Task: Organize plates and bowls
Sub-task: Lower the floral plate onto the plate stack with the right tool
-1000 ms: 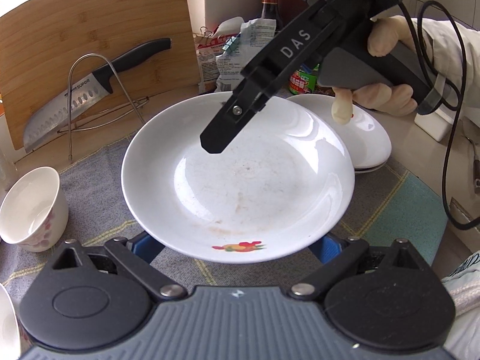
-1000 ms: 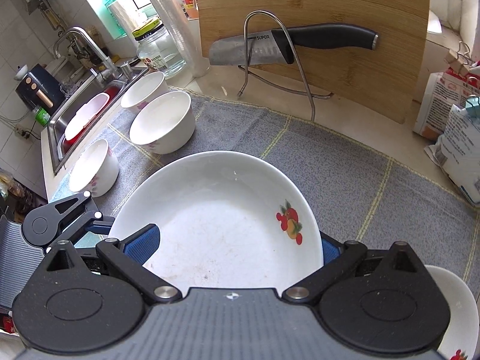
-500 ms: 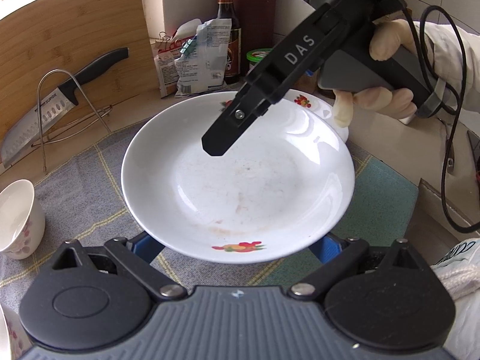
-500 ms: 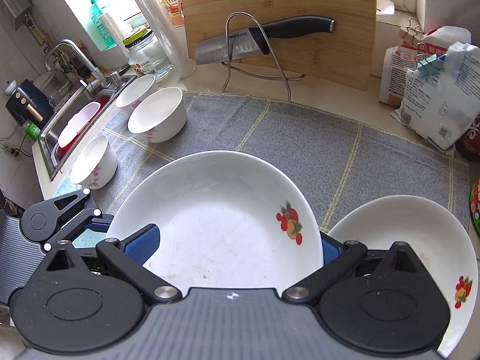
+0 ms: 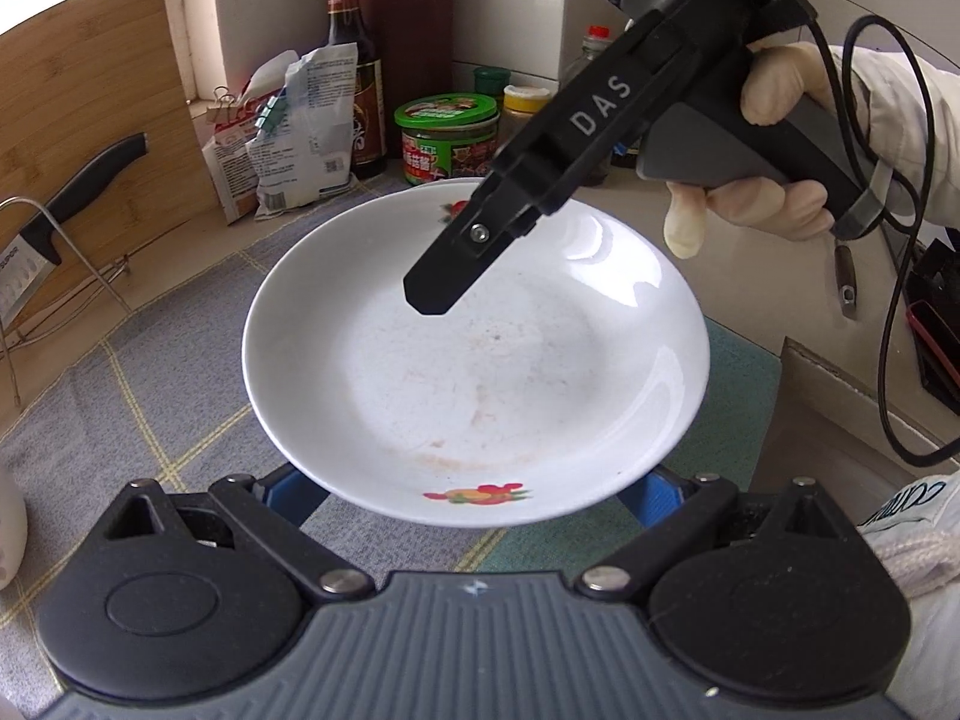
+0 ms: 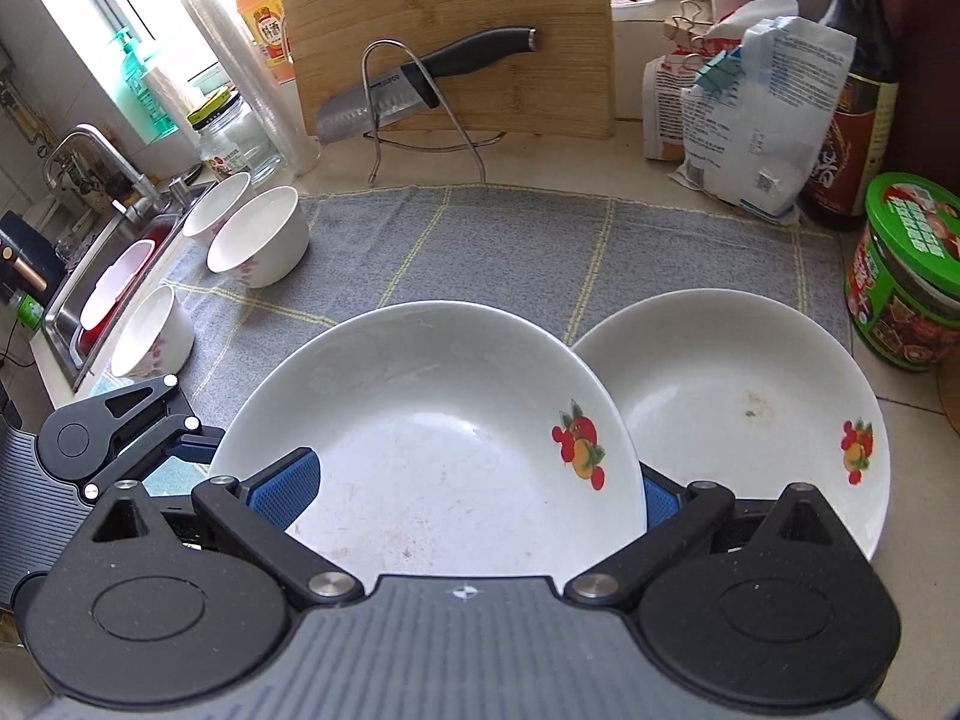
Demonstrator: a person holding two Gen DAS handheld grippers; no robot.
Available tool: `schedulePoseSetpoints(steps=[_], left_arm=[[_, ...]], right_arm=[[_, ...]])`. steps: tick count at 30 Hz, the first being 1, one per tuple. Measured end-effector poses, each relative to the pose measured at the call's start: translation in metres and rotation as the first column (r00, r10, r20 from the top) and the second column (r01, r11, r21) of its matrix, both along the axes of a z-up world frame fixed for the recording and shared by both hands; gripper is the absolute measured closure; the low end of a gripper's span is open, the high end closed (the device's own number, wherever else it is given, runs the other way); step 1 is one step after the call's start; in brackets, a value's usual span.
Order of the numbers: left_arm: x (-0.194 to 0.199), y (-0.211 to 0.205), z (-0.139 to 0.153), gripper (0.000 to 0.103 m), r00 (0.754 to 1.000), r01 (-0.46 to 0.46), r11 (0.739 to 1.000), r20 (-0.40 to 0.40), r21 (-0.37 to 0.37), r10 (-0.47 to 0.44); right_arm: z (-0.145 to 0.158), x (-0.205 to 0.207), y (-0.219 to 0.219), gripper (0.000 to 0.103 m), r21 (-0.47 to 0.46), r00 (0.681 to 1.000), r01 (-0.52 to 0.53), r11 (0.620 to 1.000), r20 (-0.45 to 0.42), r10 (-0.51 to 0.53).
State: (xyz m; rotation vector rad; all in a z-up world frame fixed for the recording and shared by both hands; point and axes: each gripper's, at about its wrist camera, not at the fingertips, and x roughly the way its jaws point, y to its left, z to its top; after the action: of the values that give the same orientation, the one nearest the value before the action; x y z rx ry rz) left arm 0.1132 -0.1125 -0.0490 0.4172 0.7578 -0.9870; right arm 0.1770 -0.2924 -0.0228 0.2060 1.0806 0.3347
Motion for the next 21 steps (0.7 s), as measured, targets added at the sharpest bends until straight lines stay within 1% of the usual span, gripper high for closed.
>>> schedulePoseSetpoints(steps=[11,21], left_arm=[[0.007,-0.034,-0.002,0.004,0.995,0.104,0.995,-0.009,0.0,-0.104],[0.018,-0.061,-0.007,0.004,0.988,0.15,0.989,-0.024,0.002,-0.15]], right_arm=[[-0.003,-0.016,-0.038,0.0,-0.009,0.995,0.1,0.995,-0.005,-0.1],[-0.01,-0.019,-0.066,0.0,-0.011,0.989,0.147,0.989,-0.018,-0.148]])
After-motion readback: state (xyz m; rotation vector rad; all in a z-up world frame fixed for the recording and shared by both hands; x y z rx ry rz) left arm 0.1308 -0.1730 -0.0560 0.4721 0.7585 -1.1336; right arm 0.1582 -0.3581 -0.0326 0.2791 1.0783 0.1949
